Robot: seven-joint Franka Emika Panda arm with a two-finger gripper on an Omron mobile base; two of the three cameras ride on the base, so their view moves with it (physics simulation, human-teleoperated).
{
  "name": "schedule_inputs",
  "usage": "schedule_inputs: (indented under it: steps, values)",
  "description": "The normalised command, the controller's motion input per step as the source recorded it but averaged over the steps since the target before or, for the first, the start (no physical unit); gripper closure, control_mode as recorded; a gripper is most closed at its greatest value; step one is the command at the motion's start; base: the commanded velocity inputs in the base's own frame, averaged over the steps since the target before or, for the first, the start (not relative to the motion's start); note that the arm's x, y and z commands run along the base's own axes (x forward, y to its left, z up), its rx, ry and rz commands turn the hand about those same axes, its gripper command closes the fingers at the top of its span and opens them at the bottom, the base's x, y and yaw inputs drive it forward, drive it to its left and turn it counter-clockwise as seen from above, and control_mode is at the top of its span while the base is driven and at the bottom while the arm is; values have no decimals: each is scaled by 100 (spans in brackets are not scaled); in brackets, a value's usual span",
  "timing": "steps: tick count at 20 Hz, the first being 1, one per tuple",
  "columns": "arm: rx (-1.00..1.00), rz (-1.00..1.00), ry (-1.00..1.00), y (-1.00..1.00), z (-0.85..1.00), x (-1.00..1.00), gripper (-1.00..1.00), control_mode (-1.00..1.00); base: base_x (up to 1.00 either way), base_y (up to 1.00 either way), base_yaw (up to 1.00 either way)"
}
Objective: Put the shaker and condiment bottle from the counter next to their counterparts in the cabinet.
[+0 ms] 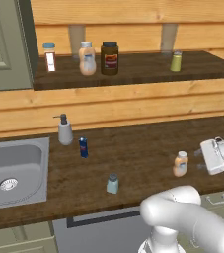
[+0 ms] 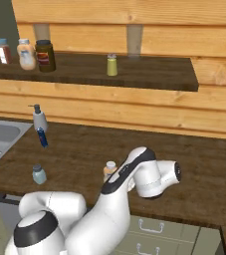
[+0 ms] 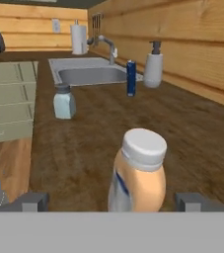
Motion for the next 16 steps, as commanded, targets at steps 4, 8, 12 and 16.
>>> schedule_inputs:
  steps: [4, 8, 12, 16]
  values:
    - [0, 0, 0, 0, -4, 6, -100, -100, 0, 0, 0]
    - [0, 0, 0, 1, 0, 23, -100, -100, 0, 0, 0]
    - [2, 0, 0, 0, -12, 62, -100, -100, 0, 0, 0]
    - [0, 0, 0, 0, -2, 6, -100, -100, 0, 0, 0]
